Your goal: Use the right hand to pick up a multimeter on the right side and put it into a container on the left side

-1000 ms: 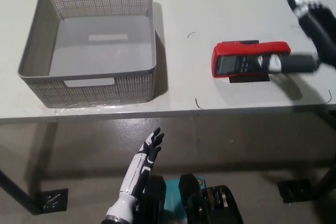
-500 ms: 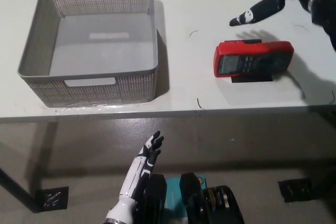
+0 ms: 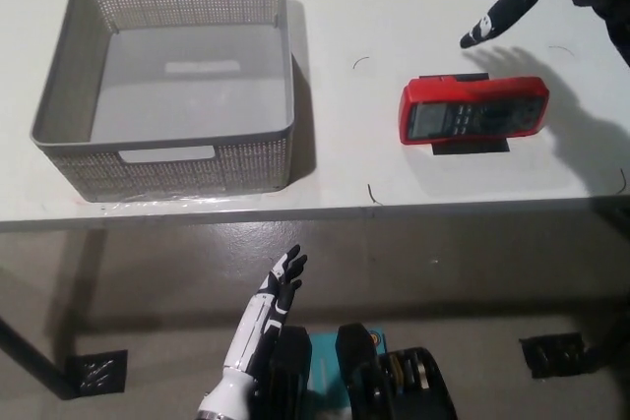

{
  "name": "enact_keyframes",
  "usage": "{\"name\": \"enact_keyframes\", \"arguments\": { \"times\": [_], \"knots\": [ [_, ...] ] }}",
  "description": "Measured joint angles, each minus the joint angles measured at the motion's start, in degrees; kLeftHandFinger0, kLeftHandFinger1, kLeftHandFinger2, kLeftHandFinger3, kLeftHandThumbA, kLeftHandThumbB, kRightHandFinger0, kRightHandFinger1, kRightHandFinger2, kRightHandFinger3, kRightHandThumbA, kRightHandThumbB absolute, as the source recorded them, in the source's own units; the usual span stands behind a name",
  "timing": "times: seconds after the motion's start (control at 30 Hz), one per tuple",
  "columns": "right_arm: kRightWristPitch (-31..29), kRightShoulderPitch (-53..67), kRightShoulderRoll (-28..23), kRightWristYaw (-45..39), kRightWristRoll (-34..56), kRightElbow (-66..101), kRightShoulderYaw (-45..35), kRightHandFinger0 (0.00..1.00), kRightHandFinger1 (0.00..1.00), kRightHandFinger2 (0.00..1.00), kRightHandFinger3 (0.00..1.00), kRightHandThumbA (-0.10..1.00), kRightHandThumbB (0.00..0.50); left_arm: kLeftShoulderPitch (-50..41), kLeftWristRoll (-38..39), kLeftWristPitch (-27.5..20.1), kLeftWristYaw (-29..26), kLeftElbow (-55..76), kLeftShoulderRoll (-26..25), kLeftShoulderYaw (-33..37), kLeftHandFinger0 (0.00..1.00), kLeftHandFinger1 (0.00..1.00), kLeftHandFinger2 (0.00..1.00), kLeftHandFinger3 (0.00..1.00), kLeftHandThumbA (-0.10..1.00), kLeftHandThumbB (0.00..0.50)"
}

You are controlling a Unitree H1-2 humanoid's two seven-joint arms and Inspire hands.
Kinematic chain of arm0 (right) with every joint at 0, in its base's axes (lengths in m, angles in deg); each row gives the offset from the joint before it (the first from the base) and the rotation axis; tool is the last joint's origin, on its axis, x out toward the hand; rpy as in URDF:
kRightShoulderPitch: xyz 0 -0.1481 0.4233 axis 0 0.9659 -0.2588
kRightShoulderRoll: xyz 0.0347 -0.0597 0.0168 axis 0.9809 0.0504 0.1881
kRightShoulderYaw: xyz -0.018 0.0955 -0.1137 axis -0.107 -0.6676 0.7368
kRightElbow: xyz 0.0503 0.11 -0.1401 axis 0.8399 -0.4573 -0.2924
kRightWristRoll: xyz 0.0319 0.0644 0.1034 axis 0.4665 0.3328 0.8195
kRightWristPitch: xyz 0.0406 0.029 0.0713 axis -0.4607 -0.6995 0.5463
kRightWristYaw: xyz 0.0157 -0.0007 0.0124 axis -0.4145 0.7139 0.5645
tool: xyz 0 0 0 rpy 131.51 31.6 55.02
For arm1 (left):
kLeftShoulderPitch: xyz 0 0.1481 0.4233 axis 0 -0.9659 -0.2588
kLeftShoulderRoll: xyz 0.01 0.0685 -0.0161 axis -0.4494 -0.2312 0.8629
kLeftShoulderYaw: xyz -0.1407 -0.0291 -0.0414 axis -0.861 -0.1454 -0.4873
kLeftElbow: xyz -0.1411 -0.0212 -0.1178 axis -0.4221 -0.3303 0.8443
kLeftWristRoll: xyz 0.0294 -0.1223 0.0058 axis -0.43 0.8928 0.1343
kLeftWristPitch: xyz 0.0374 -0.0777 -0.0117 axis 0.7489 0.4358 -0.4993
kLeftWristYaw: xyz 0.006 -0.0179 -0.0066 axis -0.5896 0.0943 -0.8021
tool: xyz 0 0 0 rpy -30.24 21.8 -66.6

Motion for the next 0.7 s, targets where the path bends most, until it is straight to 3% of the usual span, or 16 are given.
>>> {"name": "enact_keyframes", "arguments": {
  "times": [0.7],
  "knots": [
    [-3.8, 0.9, 6.3, 0.7, -1.7, -16.2, 1.1, 1.00, 1.00, 1.00, 1.00, 0.97, 0.500, 0.0, -0.1, -0.1, -0.1, 0.0, -0.4, 1.3, 1.00, 1.00, 1.00, 1.00, 1.00, 0.419]
  ]
}}
